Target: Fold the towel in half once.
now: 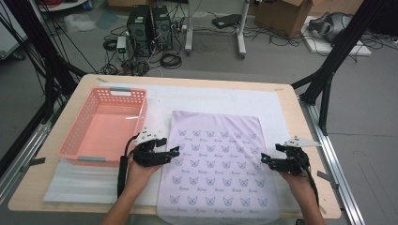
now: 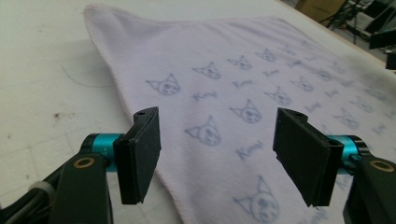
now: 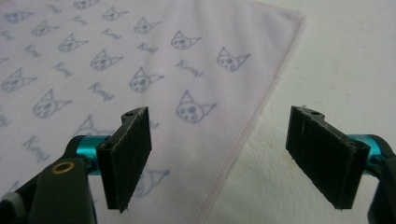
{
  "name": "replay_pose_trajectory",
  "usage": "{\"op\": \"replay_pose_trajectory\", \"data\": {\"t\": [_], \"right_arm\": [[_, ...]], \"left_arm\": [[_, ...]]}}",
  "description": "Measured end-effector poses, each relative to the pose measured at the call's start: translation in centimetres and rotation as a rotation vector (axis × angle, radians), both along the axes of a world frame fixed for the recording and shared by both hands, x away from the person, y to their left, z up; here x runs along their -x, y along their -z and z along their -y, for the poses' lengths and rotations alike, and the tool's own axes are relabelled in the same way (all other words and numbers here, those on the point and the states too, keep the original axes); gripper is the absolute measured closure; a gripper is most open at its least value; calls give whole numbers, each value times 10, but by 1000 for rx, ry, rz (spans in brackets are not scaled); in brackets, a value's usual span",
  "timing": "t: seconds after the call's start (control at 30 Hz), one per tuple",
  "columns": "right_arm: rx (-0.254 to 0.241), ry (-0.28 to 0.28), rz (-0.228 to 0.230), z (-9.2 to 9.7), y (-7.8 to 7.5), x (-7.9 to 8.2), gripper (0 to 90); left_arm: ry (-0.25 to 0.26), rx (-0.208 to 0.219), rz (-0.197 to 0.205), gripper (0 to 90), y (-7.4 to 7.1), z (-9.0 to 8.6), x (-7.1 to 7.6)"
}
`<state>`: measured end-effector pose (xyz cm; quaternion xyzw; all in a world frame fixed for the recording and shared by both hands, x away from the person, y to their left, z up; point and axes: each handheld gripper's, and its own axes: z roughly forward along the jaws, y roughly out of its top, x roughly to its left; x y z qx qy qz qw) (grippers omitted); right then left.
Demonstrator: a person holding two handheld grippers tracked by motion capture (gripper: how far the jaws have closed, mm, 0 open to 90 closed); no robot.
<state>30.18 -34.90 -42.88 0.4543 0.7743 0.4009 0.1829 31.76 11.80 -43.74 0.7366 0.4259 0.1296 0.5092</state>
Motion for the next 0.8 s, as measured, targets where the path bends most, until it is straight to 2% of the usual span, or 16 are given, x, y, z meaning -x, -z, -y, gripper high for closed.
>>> {"op": "replay_pose_trajectory", "data": {"t": [0.07, 0.13, 0.23, 0.37, 0.43, 0.5, 0.53, 0.6, 0.67, 0.73, 0.77, 0.8], "right_arm": [[2, 0, -14, -3, 0, -10, 264], [9, 8, -21, -5, 0, -19, 272], [23, 13, -30, -8, -1, -29, 288], [38, 15, -45, -12, -2, -39, 311], [55, 27, -52, -13, 0, -45, 318], [72, 37, -60, -14, 3, -50, 332], [85, 41, -67, -15, 5, -52, 342], [104, 53, -76, -17, 9, -56, 378], [121, 64, -88, -19, 12, -59, 426], [124, 75, -88, -20, 13, -61, 473], [123, 85, -87, -20, 13, -61, 506], [122, 90, -88, -20, 13, -61, 537]], "left_arm": [[-26, 8, -8, 355, 3, -1, -7], [-33, 1, -48, 381, 7, -1, -15], [-32, -16, -57, 446, 8, 1, -24], [-54, -33, -59, 422, 7, 4, -35], [-79, -81, -55, 405, 11, 7, -38], [-106, -101, -77, 388, 15, 8, -40], [-105, -105, -85, 388, 15, 8, -41], [-98, -153, -96, 407, 13, 11, -45], [-104, -169, -111, 426, 11, 13, -49], [-118, -195, -110, 490, 10, 15, -52], [-127, -217, -107, 533, 10, 16, -52], [-132, -251, -87, 591, 10, 17, -52]]}}
